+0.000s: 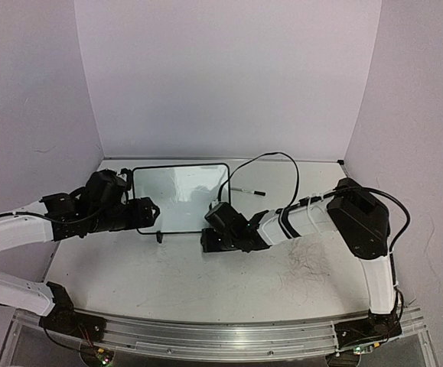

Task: Write a sentence on the whiteboard
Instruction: Move the whiteboard to the center of the board.

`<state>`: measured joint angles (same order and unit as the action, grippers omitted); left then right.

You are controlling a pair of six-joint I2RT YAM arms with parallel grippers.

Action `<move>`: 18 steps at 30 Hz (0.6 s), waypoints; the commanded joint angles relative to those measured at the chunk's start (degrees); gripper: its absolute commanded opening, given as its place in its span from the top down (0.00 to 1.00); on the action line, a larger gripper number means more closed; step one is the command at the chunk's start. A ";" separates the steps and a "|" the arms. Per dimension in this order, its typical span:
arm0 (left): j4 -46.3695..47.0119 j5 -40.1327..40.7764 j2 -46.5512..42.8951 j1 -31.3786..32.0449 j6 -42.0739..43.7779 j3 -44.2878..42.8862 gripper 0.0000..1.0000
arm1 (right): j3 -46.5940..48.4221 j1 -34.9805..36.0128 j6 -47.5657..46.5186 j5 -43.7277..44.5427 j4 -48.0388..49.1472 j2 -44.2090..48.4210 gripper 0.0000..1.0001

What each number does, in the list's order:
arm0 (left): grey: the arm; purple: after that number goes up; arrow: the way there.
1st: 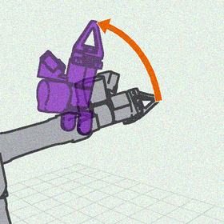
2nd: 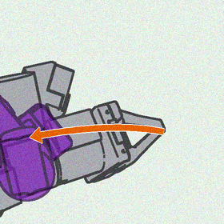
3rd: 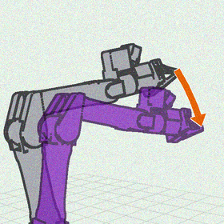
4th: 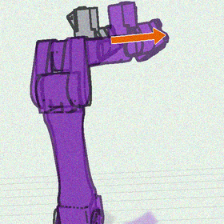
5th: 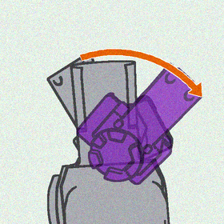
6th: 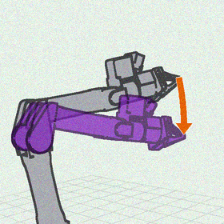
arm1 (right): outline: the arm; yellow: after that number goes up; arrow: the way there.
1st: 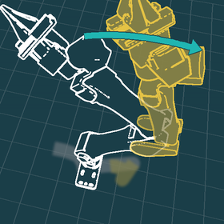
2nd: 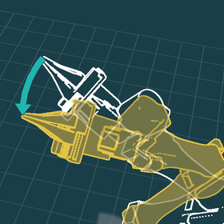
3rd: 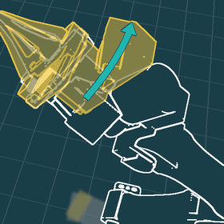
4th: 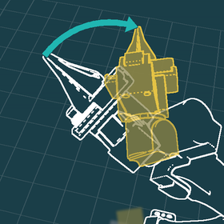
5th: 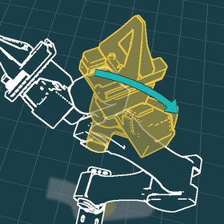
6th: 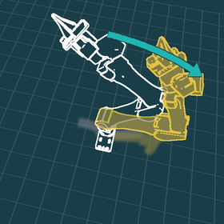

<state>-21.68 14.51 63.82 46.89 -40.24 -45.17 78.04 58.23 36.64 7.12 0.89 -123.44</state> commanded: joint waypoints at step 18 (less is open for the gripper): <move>-6.73 4.52 -17.22 -0.01 1.72 -2.51 0.18 | -1.69 1.18 1.62 10.89 1.97 1.66 0.97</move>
<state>-27.70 16.87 48.74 46.89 -38.61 -46.17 79.82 59.32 37.75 15.42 1.59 -124.76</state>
